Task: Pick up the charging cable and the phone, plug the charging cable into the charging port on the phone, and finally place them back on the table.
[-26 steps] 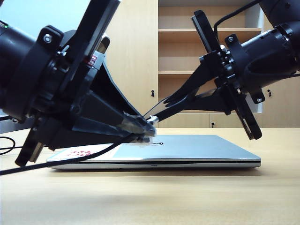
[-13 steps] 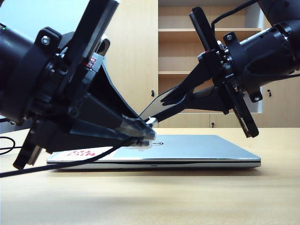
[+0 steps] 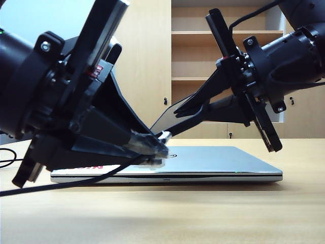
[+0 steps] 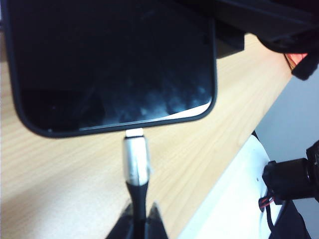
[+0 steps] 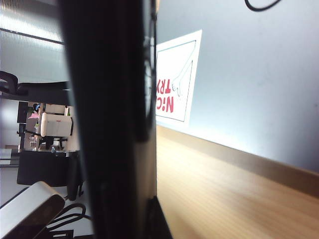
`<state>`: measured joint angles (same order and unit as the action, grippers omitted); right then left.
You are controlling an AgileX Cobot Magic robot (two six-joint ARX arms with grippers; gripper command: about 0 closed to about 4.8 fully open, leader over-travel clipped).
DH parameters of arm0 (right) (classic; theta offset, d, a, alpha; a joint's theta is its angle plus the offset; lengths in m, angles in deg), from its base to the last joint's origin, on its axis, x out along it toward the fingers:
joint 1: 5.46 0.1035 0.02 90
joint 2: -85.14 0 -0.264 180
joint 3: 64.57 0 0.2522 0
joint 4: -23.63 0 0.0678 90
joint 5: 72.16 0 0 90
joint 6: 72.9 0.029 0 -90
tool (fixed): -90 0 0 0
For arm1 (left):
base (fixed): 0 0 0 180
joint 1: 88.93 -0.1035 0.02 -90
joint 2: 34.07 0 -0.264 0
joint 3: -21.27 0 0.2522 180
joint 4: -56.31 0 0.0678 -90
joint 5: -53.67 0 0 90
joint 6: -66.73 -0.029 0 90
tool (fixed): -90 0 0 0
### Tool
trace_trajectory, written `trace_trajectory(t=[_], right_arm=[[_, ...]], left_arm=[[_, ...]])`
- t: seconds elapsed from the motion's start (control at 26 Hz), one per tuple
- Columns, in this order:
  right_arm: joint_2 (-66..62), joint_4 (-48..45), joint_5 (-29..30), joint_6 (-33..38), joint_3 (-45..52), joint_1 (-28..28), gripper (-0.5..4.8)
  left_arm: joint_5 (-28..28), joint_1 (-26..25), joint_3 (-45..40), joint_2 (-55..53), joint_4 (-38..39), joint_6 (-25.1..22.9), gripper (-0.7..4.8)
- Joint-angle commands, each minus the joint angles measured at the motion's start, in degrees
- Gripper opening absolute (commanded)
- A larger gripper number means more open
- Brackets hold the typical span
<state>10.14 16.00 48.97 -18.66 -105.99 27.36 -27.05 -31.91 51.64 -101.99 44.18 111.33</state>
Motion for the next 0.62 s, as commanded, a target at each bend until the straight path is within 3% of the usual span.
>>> trace_trajectory(t=[0.04,0.62], right_arm=[[0.31,1.03,4.96,-0.57,-0.13,0.57,-0.06],[0.31,2.21,6.49,2.69,-0.13,0.57,-0.06]], left_arm=[[-2.21,-0.42,0.48,0.2,-3.8,-0.44,-0.06],[-2.21,-0.42,0.48,0.2,-3.96,-0.68,-0.06]])
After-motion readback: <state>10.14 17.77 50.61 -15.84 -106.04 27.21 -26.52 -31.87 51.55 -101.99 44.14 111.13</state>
